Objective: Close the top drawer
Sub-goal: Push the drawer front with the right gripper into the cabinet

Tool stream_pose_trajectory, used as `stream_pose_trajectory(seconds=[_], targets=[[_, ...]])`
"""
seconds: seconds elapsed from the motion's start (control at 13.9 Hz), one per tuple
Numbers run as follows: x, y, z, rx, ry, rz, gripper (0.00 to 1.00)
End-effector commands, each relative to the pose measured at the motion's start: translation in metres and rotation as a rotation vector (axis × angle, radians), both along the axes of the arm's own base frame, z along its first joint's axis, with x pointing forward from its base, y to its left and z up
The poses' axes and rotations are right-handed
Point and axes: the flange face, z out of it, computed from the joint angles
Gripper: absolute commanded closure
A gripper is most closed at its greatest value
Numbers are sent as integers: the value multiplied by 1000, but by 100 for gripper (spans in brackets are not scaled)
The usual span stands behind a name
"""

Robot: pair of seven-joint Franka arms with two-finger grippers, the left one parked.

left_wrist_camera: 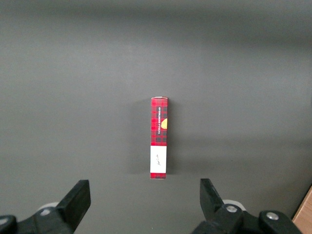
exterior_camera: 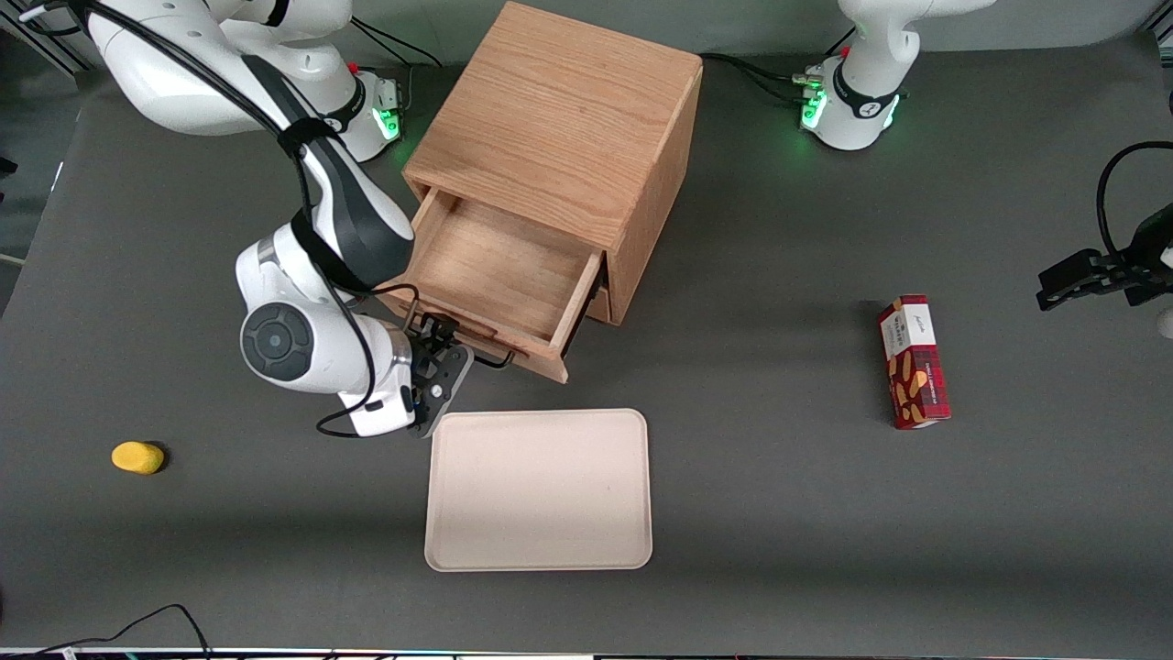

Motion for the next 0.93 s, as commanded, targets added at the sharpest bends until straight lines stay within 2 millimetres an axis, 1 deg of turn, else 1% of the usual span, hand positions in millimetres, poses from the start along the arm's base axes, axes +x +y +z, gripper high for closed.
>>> stream_pose_trajectory(seconds=[0.0,0.14,0.29,0.36,0.5,0.58,0.86], targets=[[-28,9,-4,-14,-5,14,0],[-43,19,-5,-3,-5,20,0],[-52,22,-5,-9,-9,18,0],[-61,30,-4,-4,-5,30,0],[-71,37,-1,6,-7,29,0],[-81,47,-1,1,-6,31,0],[-102,66,1,0,-5,41,0]])
